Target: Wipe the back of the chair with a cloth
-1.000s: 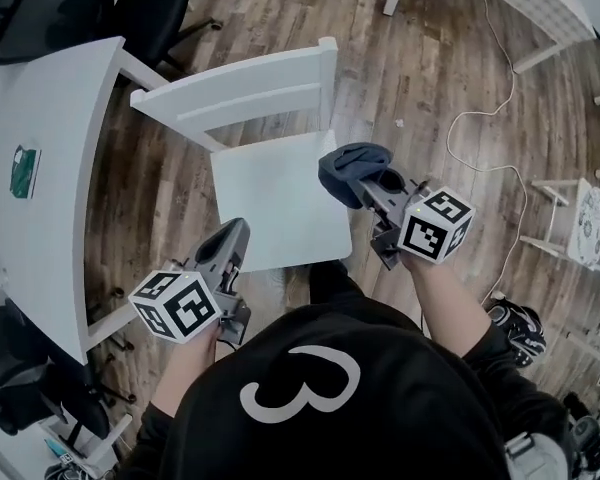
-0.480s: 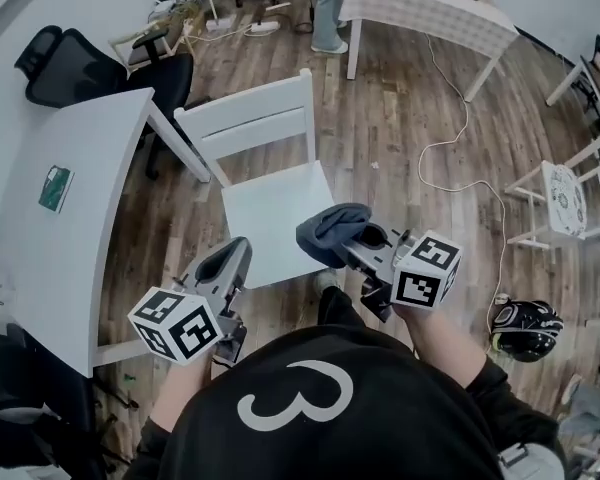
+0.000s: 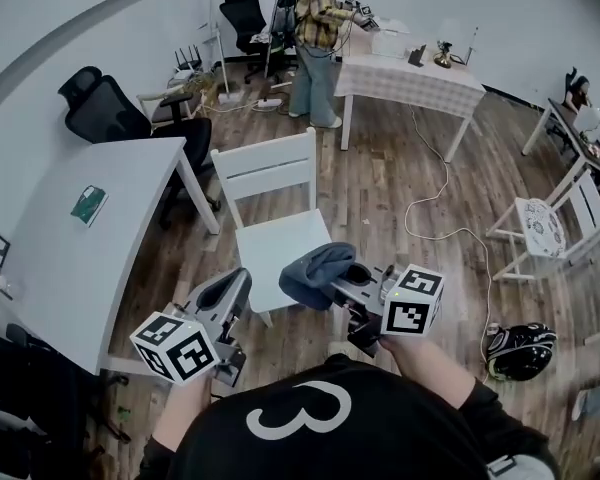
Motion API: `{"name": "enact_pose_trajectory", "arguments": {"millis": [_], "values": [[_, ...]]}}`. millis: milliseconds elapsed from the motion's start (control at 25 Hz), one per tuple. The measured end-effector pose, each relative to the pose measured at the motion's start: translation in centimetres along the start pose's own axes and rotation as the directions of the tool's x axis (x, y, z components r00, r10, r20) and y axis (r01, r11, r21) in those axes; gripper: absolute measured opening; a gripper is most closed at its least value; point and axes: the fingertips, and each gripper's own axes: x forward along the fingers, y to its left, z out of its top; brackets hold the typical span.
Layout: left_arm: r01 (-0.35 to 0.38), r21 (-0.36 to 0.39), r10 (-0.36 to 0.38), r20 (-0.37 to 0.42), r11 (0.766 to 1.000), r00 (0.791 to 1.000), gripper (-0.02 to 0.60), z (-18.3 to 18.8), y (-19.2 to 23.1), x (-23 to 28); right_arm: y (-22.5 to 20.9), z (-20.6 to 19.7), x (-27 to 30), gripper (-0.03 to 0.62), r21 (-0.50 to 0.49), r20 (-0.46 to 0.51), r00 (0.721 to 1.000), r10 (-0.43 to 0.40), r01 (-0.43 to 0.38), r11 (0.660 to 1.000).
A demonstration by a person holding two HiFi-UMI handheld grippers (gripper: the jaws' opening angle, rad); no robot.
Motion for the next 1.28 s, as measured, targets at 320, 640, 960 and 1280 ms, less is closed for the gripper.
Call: {"name": "enact_pose_trajectory", "arguments": {"millis": [320, 640, 960, 1280], "values": [[0.068, 0.045, -0.069, 0.017, 0.997, 0.997, 0.014, 1.2, -3.9, -1.4, 3.4, 1.4, -1.8, 0.049, -0.042, 0.017, 1.000, -0.022, 0.022, 0.999], [0.089, 0.022, -0.089, -0.004, 0.996, 0.996, 0.014, 0.5, -4.6, -0.4, 3.0, 1.4, -2.8, 0.049, -0.011, 0.024, 0.999, -0.035, 0.036, 0.999], [0.108, 0.008, -0.108, -0.055, 0.994, 0.993, 0.014, -0.6, -5.6, 2.2, 1.5, 2.2, -3.9, 0.049, -0.010, 0.024, 0.998, -0.053, 0.053, 0.999], [0.100, -0.015, -0.101, -0.064, 0.995, 0.993, 0.014, -0.6, -4.3, 4.7, -1.1, 2.6, -3.5, 0.049, 0.008, 0.015, 0.999, -0.045, 0.045, 0.999]]}}
